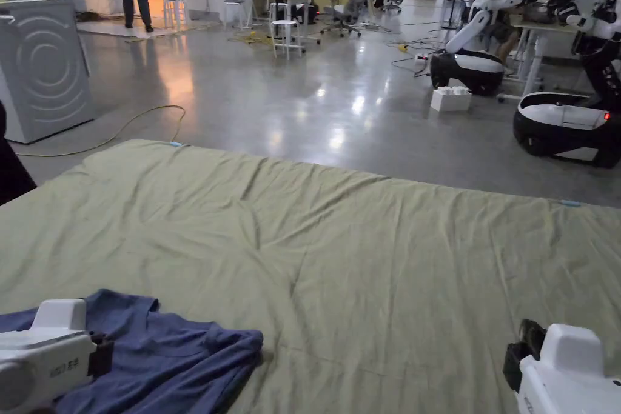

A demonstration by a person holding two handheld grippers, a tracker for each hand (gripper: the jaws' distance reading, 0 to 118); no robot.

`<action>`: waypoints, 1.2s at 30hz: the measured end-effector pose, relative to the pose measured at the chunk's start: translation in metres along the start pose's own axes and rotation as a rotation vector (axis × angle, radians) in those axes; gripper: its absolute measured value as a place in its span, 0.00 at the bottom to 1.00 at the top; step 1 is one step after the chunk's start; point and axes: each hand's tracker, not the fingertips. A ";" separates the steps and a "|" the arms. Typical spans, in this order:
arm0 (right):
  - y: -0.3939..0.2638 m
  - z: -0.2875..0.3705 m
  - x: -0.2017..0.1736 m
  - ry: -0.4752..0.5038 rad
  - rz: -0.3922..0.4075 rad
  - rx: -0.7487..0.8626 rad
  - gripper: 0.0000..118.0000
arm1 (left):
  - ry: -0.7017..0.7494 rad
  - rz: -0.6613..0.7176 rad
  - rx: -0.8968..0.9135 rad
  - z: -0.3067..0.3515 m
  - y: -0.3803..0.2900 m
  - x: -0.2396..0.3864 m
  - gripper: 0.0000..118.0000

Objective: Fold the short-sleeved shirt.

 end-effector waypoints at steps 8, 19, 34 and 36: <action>-0.012 -0.011 -0.012 0.025 0.009 -0.049 0.00 | 0.029 -0.032 -0.231 -0.066 -0.012 -0.047 0.62; -0.028 -0.020 -0.019 0.039 0.041 -0.108 0.00 | 0.091 0.003 -0.297 -0.114 -0.075 -0.046 0.64; -0.042 -0.016 -0.020 0.040 0.046 -0.141 0.00 | 0.090 -0.046 -0.140 -0.093 -0.074 -0.039 0.03; -0.041 -0.016 -0.018 0.038 0.043 -0.140 0.00 | 0.061 -0.001 -0.009 -0.077 -0.063 -0.043 0.03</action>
